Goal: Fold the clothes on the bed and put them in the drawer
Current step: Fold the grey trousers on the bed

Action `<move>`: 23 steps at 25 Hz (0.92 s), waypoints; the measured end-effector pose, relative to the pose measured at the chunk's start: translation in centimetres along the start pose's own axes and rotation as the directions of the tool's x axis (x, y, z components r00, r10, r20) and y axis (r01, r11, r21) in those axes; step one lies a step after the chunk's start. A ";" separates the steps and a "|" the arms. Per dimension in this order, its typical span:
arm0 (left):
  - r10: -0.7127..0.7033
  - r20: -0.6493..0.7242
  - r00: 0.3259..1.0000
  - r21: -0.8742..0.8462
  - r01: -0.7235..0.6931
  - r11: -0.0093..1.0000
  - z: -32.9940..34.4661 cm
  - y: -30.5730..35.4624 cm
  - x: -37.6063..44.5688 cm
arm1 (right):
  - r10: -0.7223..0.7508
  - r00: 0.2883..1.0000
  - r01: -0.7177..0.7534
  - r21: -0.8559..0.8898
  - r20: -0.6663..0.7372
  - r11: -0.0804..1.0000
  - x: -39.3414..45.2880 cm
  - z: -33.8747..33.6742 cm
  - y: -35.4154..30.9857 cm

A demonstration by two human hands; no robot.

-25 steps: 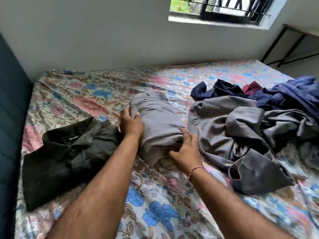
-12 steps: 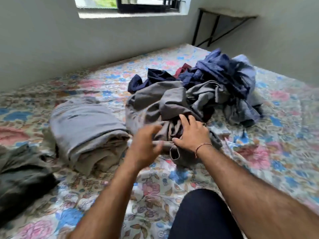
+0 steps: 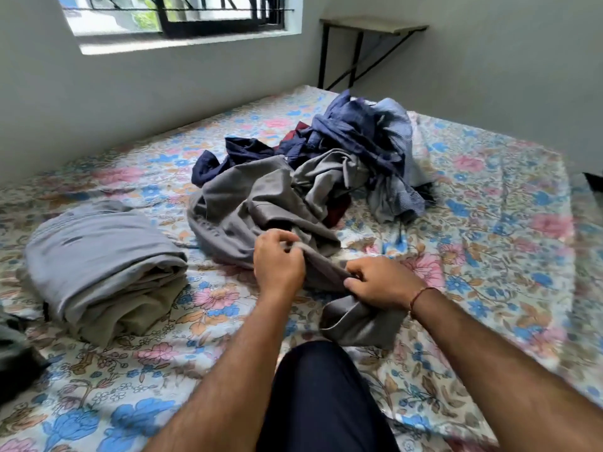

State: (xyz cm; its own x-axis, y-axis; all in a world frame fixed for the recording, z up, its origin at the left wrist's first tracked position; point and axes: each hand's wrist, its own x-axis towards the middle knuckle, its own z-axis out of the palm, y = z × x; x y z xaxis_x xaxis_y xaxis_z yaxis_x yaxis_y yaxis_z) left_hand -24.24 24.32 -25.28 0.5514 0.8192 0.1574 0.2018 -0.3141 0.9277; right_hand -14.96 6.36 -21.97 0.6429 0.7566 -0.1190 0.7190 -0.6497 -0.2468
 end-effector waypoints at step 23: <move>0.054 0.994 -0.092 -0.103 -0.958 0.268 9.4 8.8 -29.0 | 0.771 0.628 -0.028 0.987 -0.106 0.158 -37.1 6.7 15.8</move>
State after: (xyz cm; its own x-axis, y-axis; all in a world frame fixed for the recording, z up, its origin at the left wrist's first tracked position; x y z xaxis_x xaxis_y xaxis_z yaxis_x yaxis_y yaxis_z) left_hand -30.85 -6.67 -24.90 0.7650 -0.5695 -0.3009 -0.5577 -0.8193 0.1330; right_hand -29.20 -31.44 -27.87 0.9860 -0.0334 -0.1631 -0.1647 -0.0517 -0.9850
